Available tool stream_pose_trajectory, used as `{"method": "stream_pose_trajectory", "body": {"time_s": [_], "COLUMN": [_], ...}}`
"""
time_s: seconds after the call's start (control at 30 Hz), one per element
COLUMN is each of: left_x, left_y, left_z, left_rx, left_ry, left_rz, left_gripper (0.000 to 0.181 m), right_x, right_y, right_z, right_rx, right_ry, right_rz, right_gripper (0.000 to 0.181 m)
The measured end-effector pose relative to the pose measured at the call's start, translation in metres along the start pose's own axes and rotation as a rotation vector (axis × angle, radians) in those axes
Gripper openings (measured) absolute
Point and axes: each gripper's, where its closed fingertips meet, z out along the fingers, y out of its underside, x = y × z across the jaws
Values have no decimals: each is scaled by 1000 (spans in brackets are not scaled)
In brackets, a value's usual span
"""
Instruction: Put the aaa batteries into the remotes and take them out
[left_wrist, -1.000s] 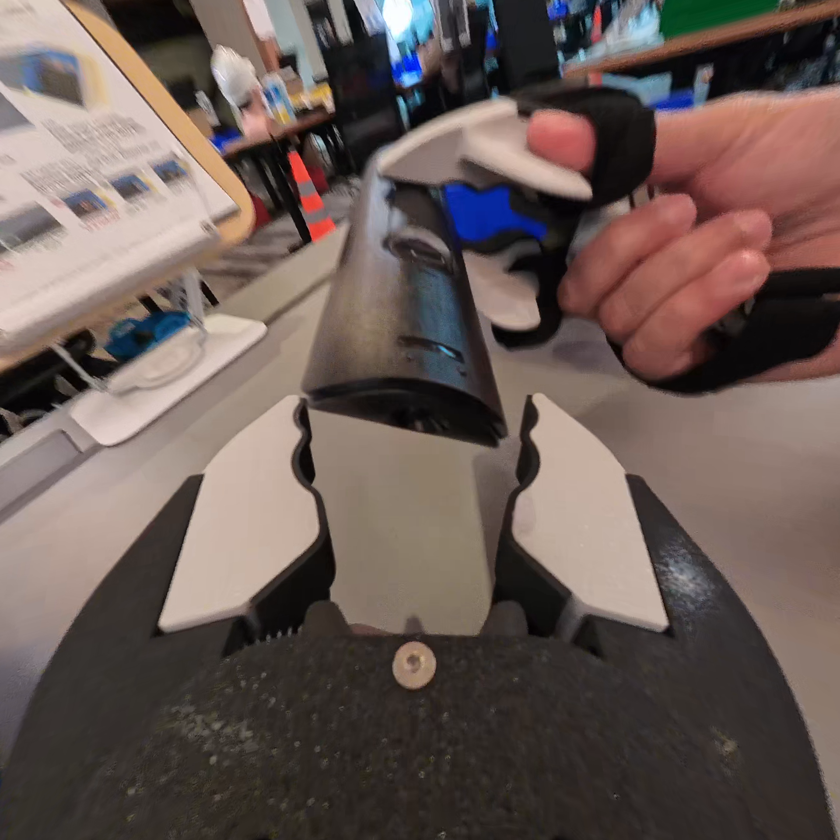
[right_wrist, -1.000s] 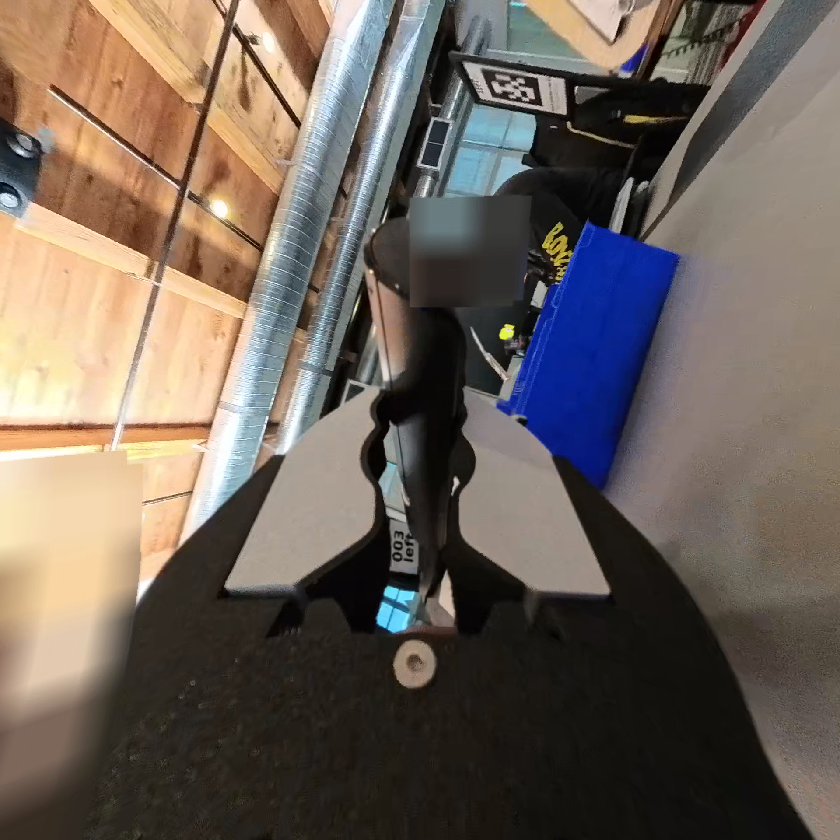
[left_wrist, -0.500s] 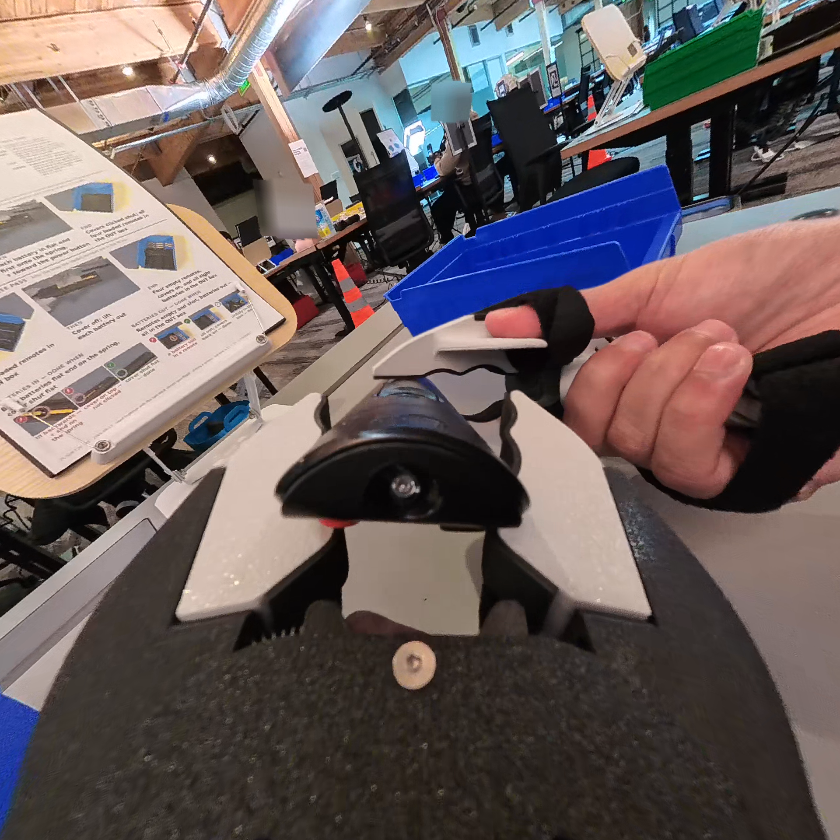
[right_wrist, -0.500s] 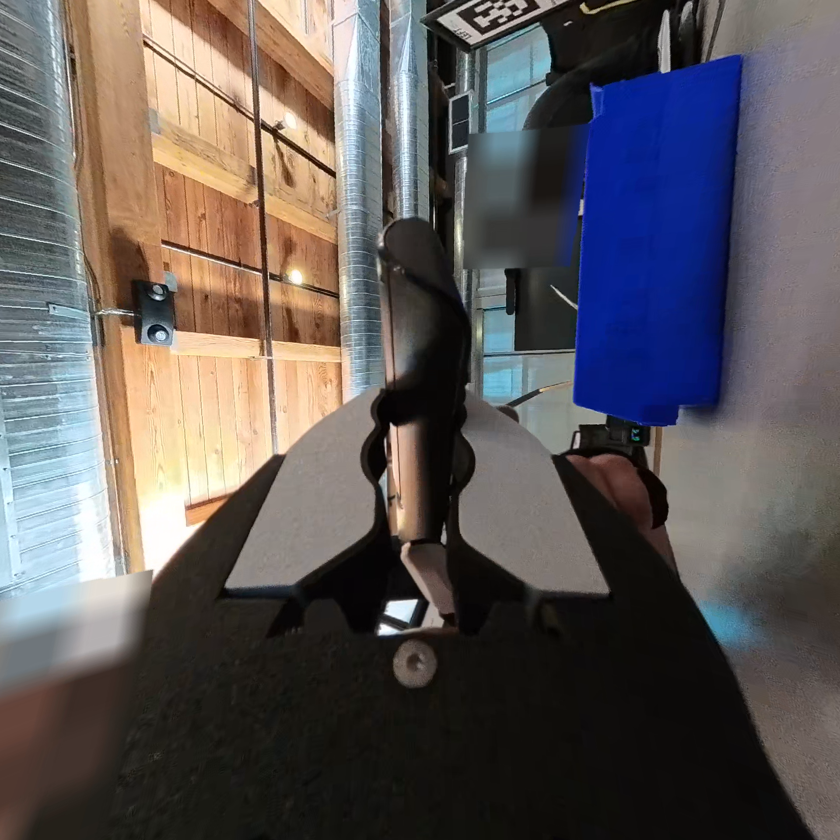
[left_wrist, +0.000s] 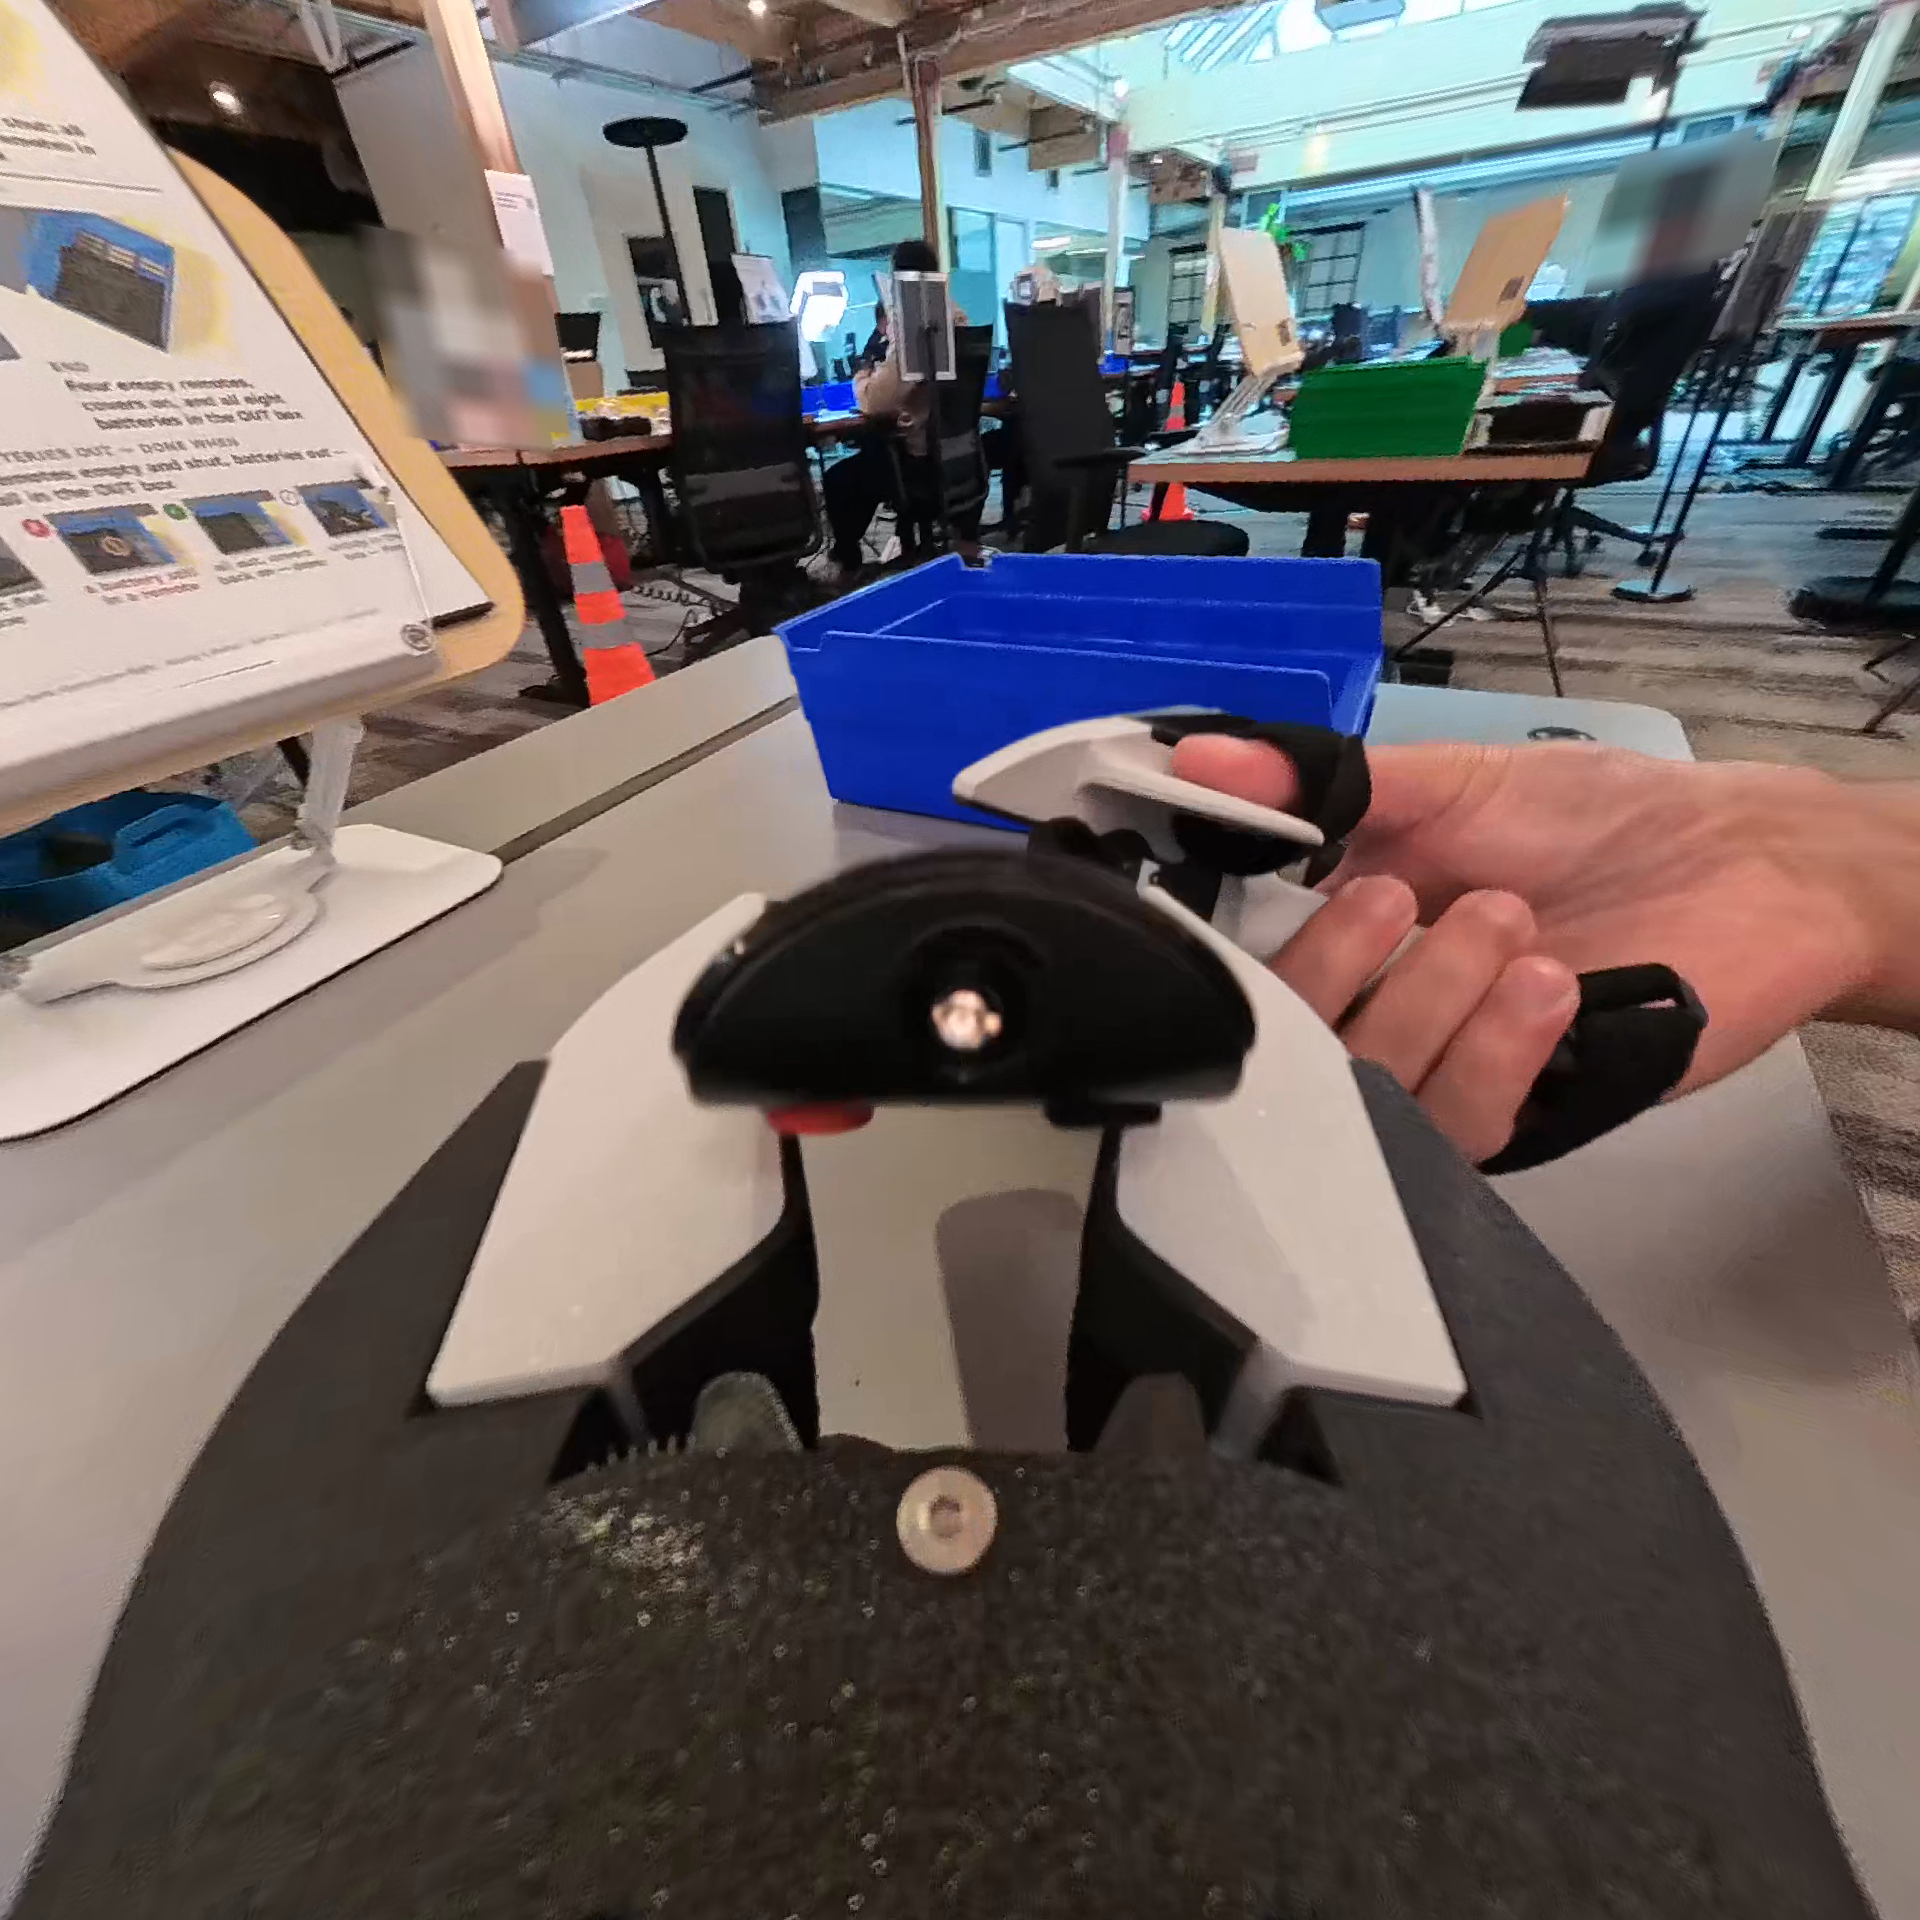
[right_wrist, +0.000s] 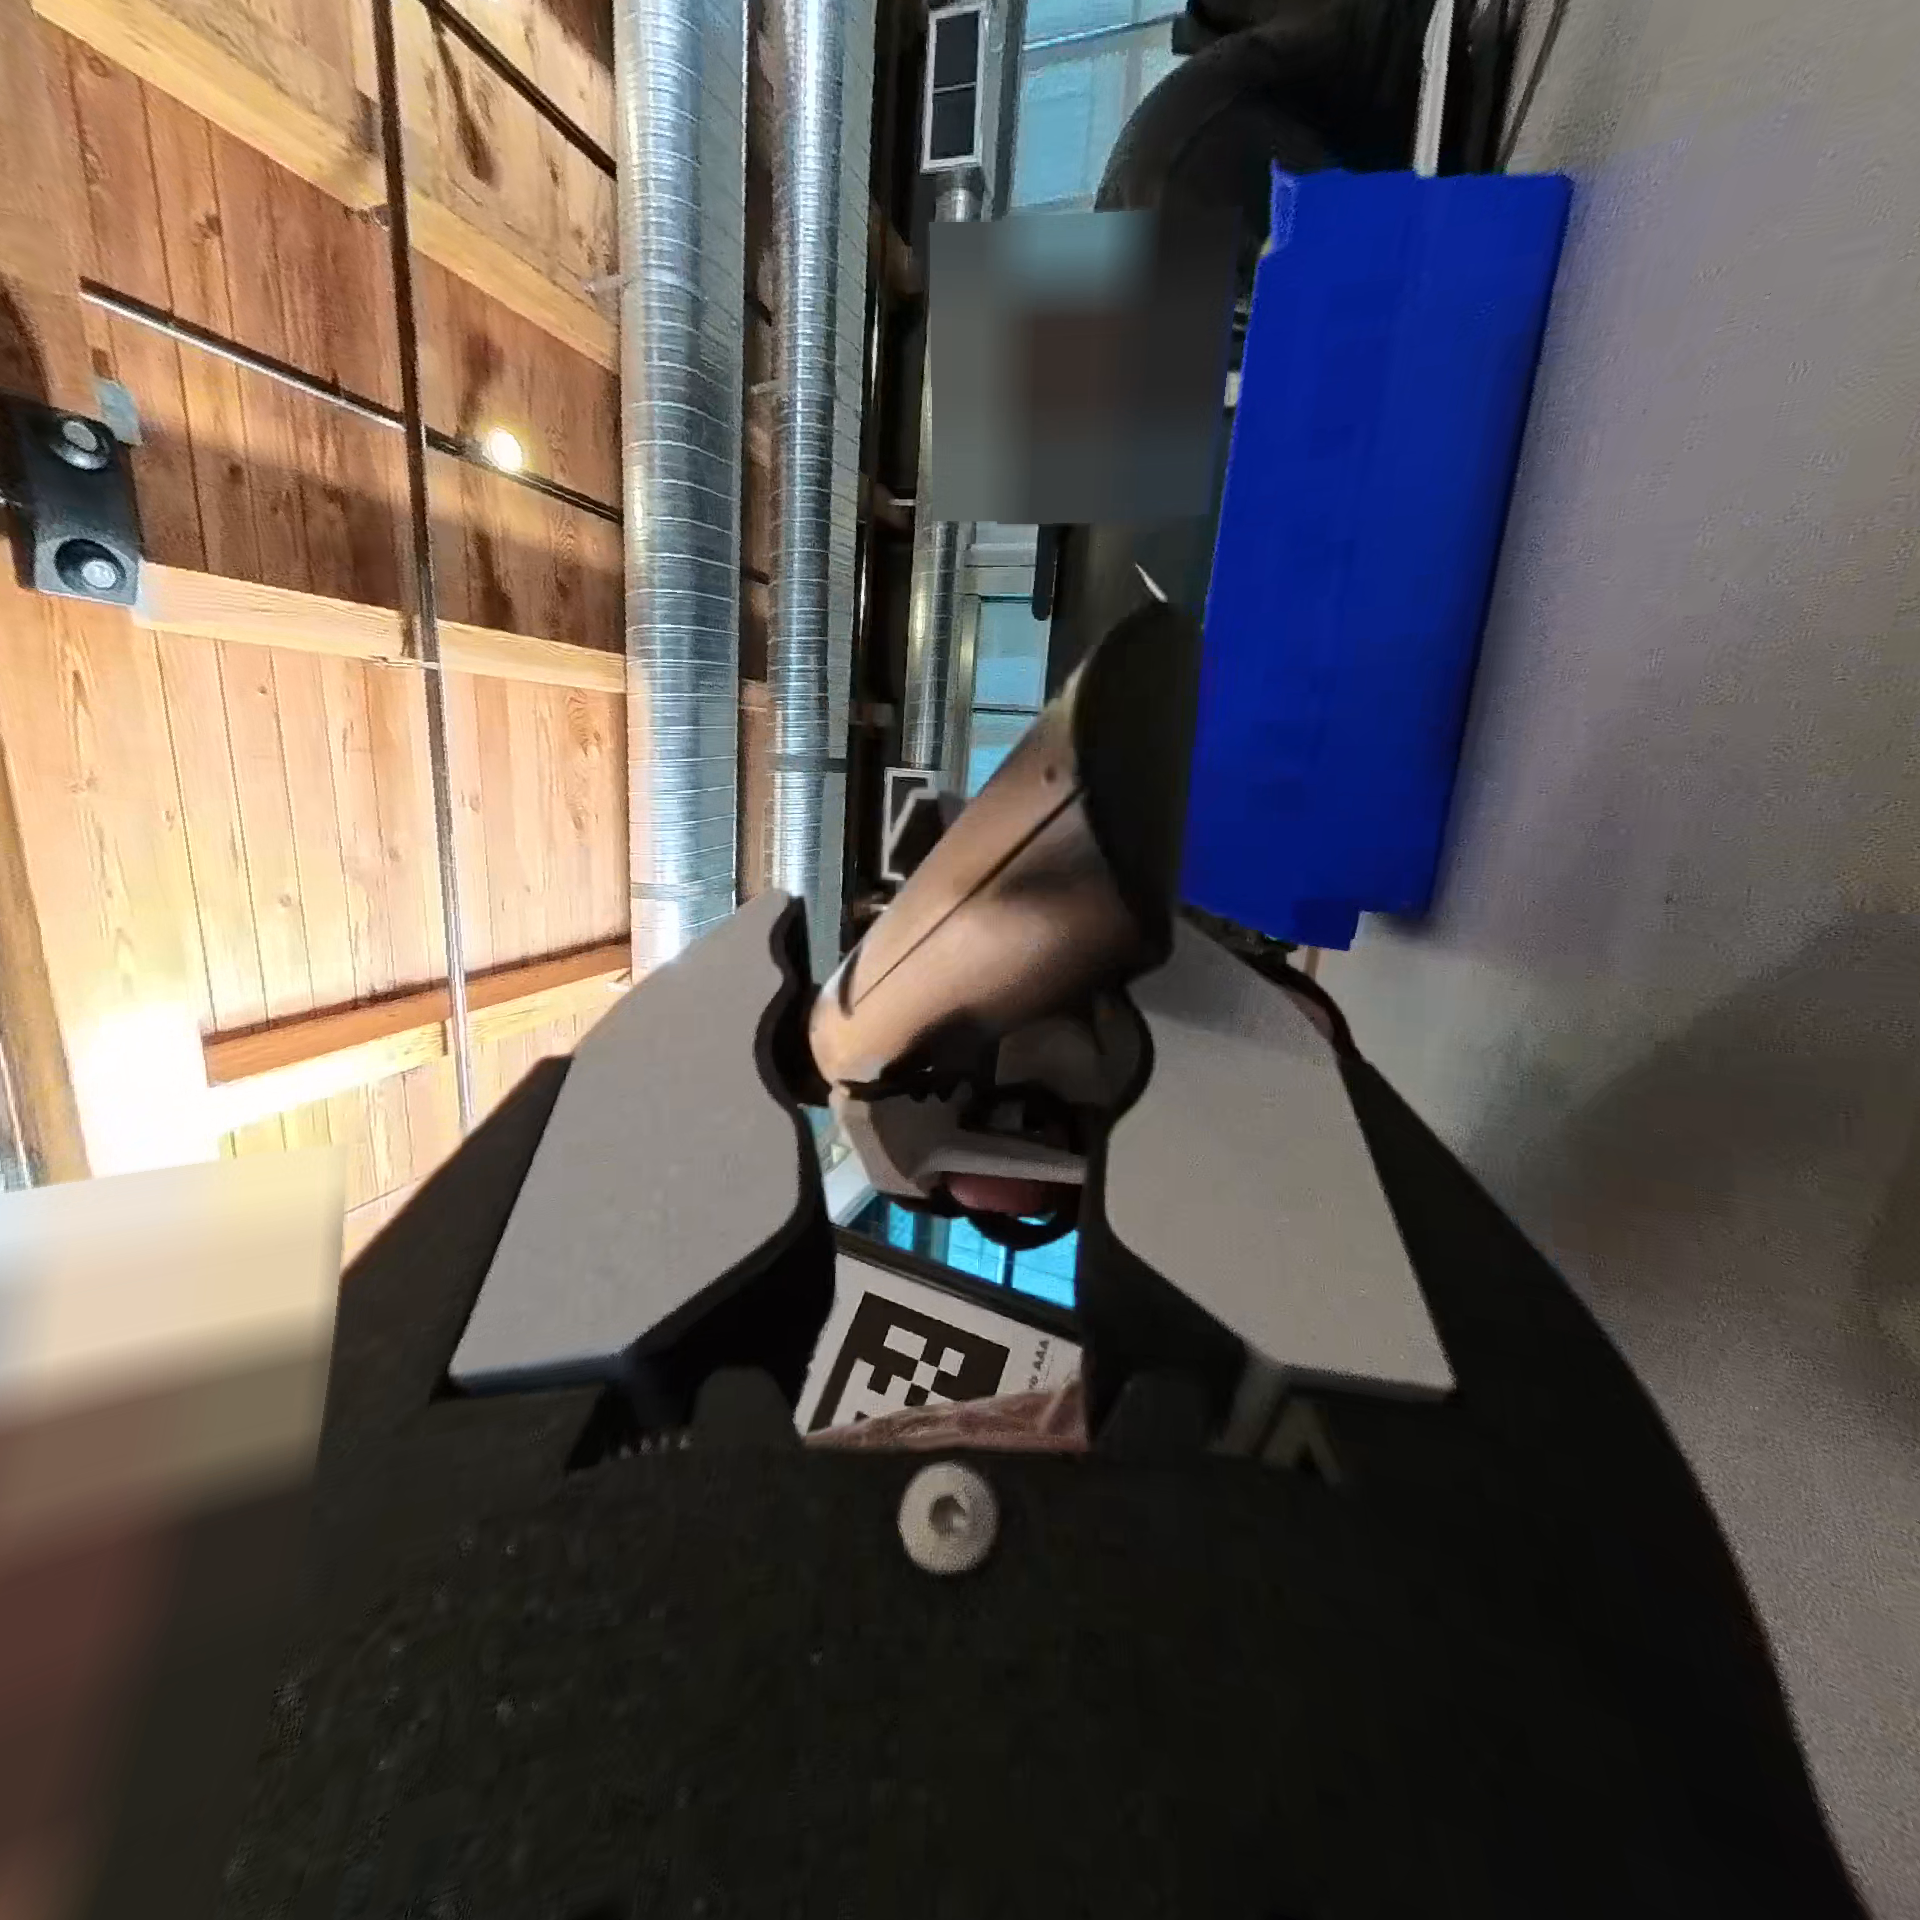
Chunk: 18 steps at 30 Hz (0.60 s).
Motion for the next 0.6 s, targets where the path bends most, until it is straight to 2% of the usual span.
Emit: {"method": "stream_pose_trajectory", "body": {"time_s": [0.07,0.1,0.13,0.2,0.3,0.43,0.53,0.6], "left_x": [-1,1,1,2,1,-1,-5,-12], "left_y": [1,-1,-2,-3,9,13,3,-5], "left_z": [4,6,9,15,27,31,29,27], "left_rx": [10,31,39,49,-21,-42,20,62], "left_ry": [28,52,69,88,114,129,101,66], "left_rz": [8,12,12,28,33,6,4,11], "left_gripper": [61,61,61,62,65,84,83,74], "right_x": [-9,-12,-11,-15,-20,-22,-18,-12], "right_y": [-10,-15,-18,-22,-37,-52,-50,-46], "right_z": [-5,-9,-12,-16,-24,-35,-32,-29], "right_rx": [13,21,15,11,110,206,210,205], "right_ry": [-11,-2,29,32,38,29,-17,-37], "right_rz": [-46,-83,-134,-176,-204,-195,-116,-67], "right_gripper": [46,30,27,27,25,24,23,24]}}
